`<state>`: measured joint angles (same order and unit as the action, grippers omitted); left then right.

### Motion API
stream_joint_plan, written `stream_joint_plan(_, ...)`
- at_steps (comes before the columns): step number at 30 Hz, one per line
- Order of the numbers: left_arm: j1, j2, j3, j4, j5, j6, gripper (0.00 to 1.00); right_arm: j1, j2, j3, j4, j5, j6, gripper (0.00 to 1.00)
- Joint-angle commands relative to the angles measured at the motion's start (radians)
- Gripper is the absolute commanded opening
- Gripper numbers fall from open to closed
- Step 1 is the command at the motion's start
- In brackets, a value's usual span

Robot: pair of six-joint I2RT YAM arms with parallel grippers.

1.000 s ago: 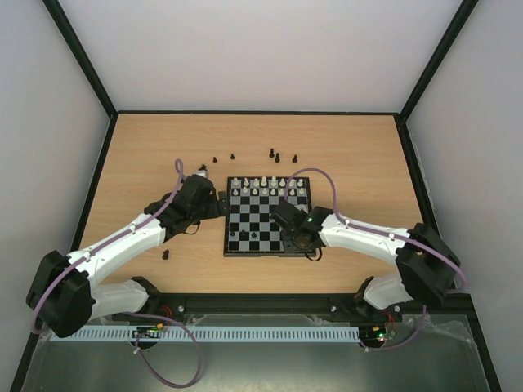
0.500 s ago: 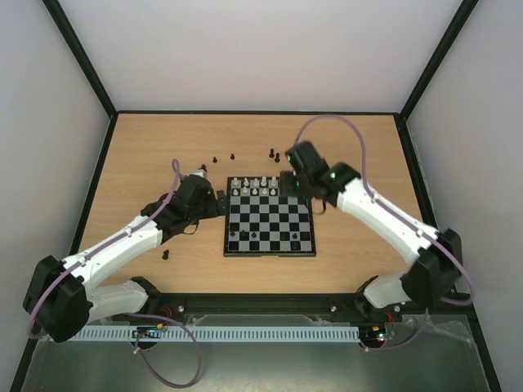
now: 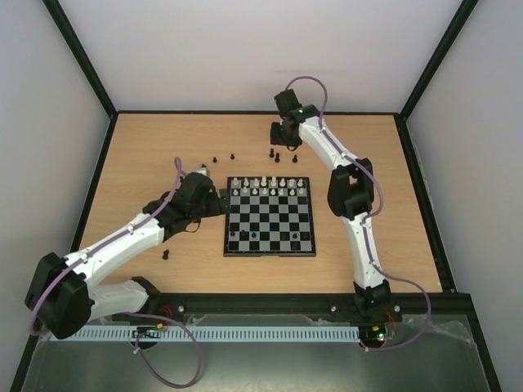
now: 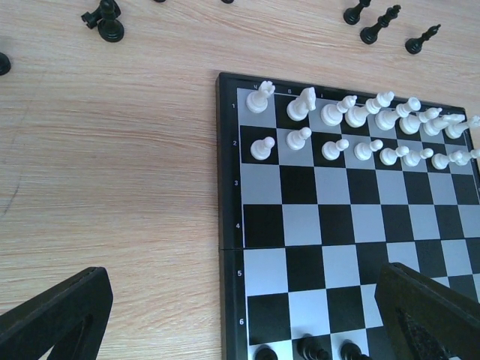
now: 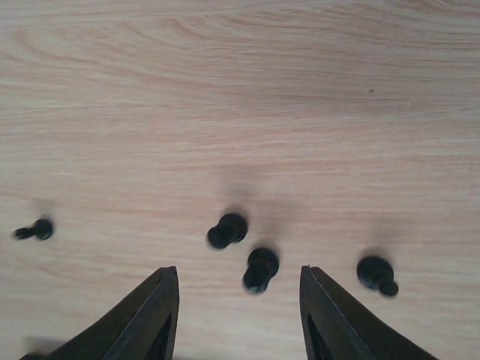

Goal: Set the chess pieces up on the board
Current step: Pick up the chess piece at the center of the board.

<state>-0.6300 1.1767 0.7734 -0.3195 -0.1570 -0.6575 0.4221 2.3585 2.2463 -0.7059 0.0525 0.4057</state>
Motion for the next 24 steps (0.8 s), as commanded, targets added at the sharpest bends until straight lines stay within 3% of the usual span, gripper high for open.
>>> stream_joint_plan(1, -0.005, 0.034, 0.029, 0.008, 0.000, 0.010, 0.99, -0.020, 0.096, 0.125, -0.146, -0.022, -0.036, 0.44)
stream_joint_plan(6, -0.004, 0.063, 0.023, 0.023, 0.000, 0.011, 0.99, -0.026, 0.123, 0.078, -0.136, -0.032, -0.045, 0.39)
stream_joint_plan(13, -0.004, 0.086, 0.024, 0.033, -0.001, 0.013, 0.99, -0.026, 0.066, -0.060, -0.059, -0.055, -0.050, 0.38)
stream_joint_plan(24, -0.004, 0.086, 0.031, 0.024, -0.017, 0.013, 0.99, -0.025, 0.104, -0.039, -0.048, -0.074, -0.053, 0.32)
